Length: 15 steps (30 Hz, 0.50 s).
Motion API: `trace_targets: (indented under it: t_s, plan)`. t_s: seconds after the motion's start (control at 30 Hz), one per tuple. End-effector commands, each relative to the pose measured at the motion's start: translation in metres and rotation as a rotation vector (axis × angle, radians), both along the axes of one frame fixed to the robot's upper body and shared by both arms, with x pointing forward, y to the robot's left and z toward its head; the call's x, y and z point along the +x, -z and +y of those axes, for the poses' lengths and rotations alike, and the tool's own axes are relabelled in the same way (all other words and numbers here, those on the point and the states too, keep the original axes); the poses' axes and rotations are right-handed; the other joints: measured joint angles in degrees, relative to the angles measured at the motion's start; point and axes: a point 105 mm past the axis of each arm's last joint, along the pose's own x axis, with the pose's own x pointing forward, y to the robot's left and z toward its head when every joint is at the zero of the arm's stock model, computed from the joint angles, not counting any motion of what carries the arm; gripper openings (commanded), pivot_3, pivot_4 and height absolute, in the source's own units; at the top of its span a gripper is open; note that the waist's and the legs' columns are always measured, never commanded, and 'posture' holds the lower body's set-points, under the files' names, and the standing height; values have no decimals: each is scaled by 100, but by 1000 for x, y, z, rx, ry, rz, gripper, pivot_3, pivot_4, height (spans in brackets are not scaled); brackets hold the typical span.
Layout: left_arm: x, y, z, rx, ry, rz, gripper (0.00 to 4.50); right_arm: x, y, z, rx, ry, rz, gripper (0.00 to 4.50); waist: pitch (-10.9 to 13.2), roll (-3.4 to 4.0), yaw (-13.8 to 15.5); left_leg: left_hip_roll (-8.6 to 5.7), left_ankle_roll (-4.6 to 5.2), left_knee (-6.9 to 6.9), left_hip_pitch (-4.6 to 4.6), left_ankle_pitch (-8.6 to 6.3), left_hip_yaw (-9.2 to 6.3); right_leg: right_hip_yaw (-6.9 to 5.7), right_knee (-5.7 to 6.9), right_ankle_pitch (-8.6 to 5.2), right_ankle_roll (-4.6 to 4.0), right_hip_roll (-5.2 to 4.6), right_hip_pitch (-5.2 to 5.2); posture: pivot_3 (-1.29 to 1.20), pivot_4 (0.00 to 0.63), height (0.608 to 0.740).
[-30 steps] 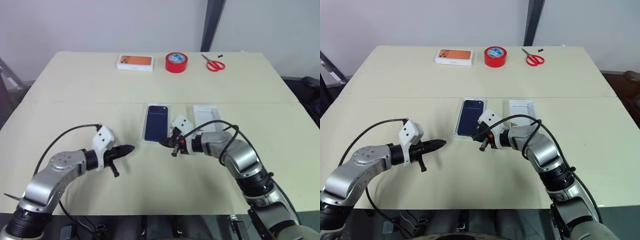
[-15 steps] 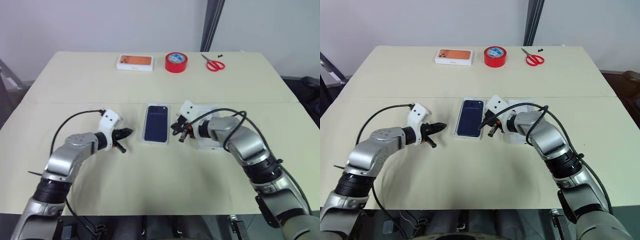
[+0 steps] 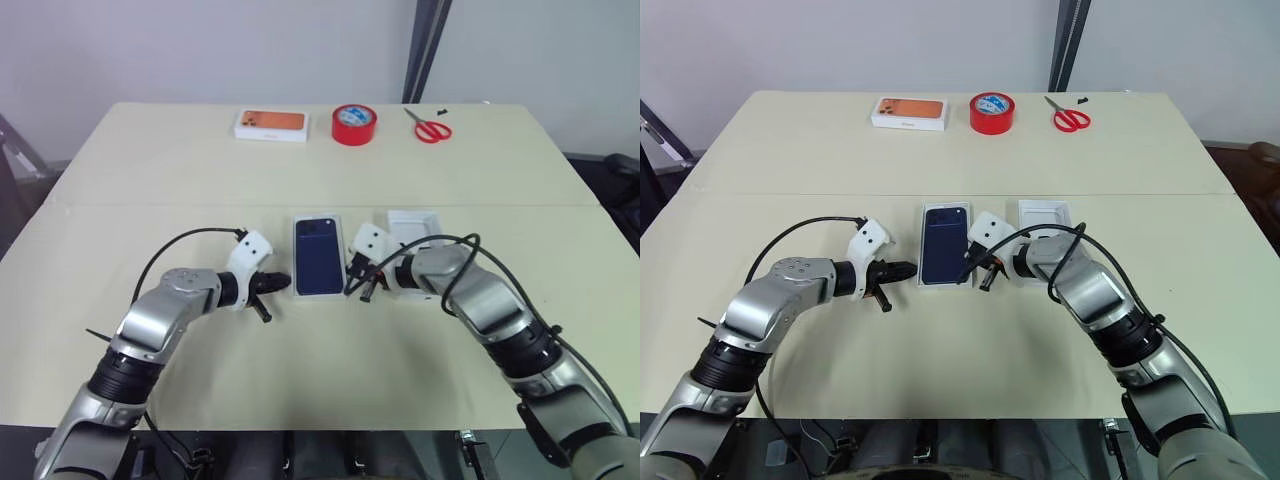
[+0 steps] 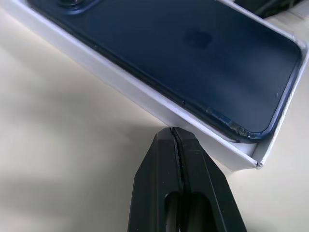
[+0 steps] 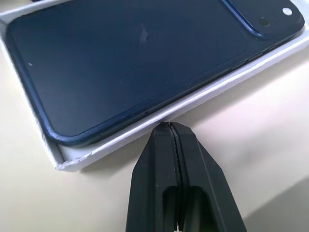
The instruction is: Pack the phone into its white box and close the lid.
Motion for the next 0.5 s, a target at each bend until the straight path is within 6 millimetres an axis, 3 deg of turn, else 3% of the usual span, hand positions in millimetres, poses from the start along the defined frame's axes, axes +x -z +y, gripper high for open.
trace_targets:
  t_s: [0.03,0.27,0.5]
  plan:
    - [-23,-12,-36,-64,178,-11,36,-35,-13,17,19,-191,-7,0,0,0,22,0,1,0,-2,-1,-1,0,-2,0,0,0,0,0,150,725]
    - [-25,-11,-32,-62,160,-2,36,-43,-10,1,-23,-166,8,0,0,0,-24,1,5,3,3,-3,0,2,2,0,0,2,3,0,150,725]
    - [-27,-20,-27,-97,163,-3,36,-25,-14,-19,-60,-66,-25,0,0,-1,3,1,5,5,1,-3,0,2,-2,0,0,1,3,0,150,725]
